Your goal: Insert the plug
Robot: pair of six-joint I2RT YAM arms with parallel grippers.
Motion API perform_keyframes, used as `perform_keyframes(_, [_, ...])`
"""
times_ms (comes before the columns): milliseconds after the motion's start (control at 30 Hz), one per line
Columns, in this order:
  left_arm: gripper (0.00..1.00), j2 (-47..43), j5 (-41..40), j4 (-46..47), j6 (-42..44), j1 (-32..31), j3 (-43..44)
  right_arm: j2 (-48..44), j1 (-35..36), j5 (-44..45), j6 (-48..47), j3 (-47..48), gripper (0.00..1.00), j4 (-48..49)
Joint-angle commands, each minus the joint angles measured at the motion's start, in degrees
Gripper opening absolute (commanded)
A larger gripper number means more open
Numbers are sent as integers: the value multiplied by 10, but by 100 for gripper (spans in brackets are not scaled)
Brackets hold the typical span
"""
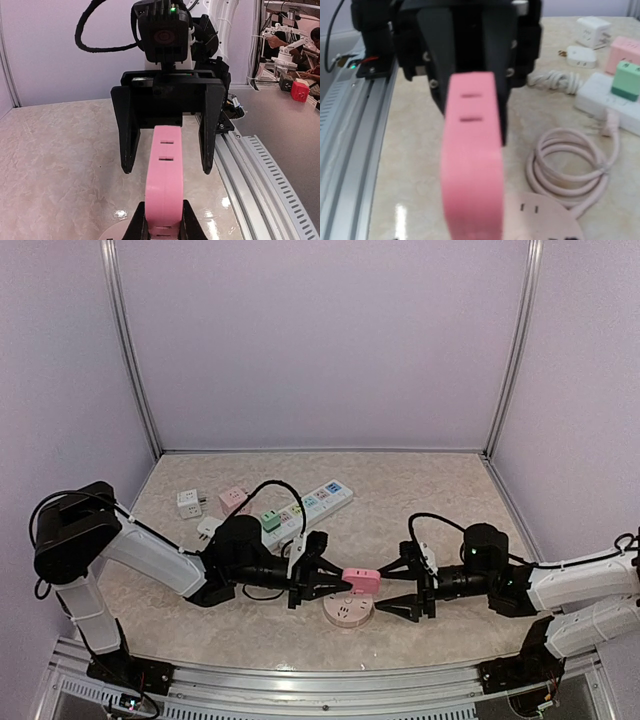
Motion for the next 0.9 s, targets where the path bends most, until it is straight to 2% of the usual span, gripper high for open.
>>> perform_keyframes(0, [0, 18, -18, 18, 13, -4, 0, 28, -4, -36, 1, 26, 66, 38])
perform_keyframes(100, [0, 18, -27, 17, 13, -4, -13, 35, -4, -49, 8, 31, 56, 35])
perform_keyframes(500, [0, 9, -32, 17, 9, -4, -40, 125, 9, -46, 30, 63, 32, 85])
perform_keyframes(700, [0, 7, -31, 18, 8, -4, -46, 142, 15, -50, 37, 76, 5, 80])
perform_keyframes(800, [0, 9, -35, 19, 13, -4, -43, 158, 20, -30, 38, 79, 0, 65])
perform_keyframes(867, [0, 13, -44, 17, 15, -4, -40, 167, 21, -13, 48, 77, 0, 70])
